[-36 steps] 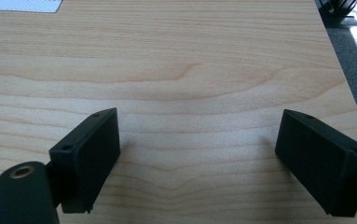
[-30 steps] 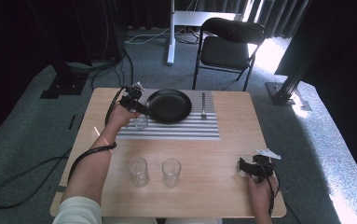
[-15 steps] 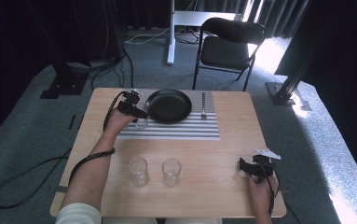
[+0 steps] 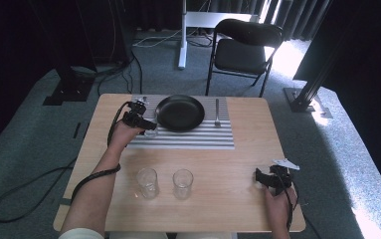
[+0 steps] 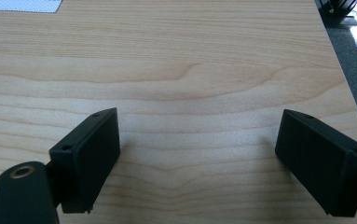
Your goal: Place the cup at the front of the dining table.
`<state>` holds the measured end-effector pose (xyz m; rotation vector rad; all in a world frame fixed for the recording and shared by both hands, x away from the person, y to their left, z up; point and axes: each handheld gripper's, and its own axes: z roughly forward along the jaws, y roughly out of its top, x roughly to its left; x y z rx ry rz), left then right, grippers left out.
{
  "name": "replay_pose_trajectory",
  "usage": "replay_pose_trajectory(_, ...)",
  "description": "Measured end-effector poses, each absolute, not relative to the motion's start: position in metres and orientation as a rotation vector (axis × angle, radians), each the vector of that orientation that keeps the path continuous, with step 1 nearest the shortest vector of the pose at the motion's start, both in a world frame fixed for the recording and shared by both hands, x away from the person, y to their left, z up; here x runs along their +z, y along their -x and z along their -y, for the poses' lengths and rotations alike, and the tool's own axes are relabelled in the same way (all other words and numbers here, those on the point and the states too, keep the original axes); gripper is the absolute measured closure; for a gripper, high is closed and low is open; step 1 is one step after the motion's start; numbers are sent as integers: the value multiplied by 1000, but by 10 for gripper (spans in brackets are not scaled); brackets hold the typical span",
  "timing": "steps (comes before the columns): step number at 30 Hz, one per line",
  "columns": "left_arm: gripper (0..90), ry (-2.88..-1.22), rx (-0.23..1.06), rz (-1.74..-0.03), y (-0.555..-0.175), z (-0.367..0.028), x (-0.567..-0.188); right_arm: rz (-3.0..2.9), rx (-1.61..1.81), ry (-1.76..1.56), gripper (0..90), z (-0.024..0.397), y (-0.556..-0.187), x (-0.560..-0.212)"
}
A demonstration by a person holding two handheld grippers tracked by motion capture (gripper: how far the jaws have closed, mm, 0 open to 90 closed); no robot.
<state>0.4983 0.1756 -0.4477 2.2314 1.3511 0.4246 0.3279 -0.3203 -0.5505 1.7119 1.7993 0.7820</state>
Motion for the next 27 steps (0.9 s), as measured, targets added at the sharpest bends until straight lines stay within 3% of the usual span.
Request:
replay_pose_trajectory(15,179,-2250,392,-1341,-474,-184,-460,-1799,782,-1712,132,320,-328,-551)
replay_pose_trajectory(20,179,-2229,442,-1344,-466,-189,-463,-1799,781,-1712,132,320,-328,-551)
replay_pose_trajectory(27,179,-2196,392,-1356,-456,-200,-467,-1798,782,-1713,132,320,-328,-551)
